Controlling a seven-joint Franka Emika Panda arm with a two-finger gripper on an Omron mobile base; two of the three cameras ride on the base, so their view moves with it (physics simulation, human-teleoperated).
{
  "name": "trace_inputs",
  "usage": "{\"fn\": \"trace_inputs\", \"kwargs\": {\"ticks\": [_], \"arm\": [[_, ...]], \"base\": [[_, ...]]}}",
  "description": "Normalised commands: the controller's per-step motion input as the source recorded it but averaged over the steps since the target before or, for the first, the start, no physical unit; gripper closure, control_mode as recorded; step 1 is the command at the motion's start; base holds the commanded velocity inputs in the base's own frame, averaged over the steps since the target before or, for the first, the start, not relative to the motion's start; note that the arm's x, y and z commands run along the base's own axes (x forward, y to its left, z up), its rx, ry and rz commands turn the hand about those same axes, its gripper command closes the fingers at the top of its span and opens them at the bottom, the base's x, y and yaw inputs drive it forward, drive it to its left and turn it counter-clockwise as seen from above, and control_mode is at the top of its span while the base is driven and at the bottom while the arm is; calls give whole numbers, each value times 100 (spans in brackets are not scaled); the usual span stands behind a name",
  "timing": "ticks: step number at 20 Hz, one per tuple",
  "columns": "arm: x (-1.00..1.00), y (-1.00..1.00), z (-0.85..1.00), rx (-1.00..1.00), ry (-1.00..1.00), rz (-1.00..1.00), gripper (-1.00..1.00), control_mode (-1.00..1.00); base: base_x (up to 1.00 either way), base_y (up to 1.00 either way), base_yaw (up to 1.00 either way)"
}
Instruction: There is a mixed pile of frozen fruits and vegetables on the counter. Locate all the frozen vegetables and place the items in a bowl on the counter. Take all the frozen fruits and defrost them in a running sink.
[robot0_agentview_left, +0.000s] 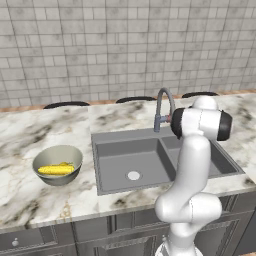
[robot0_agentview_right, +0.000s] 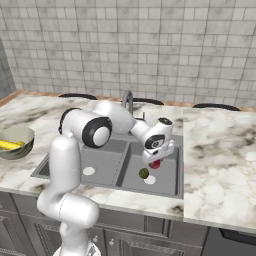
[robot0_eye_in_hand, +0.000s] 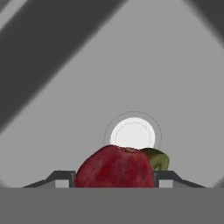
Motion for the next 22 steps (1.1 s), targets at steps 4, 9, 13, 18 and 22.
{"fn": "trace_inputs", "kwargs": {"ticks": [4,9,13,18,22], "arm": [[10,0,-26,0,0,13,100,-100],[10,-13,-21,0,0,11,100,-100],[0,-9,-12,0,0,0,100,-100],[2,-7,-25,-1,-1,0,100,-100],[0,0,-27,-1,-5,0,100,-100]], "base": [[0,0,0],[0,0,0],[0,0,0],[0,0,0],[0,0,0]]}}
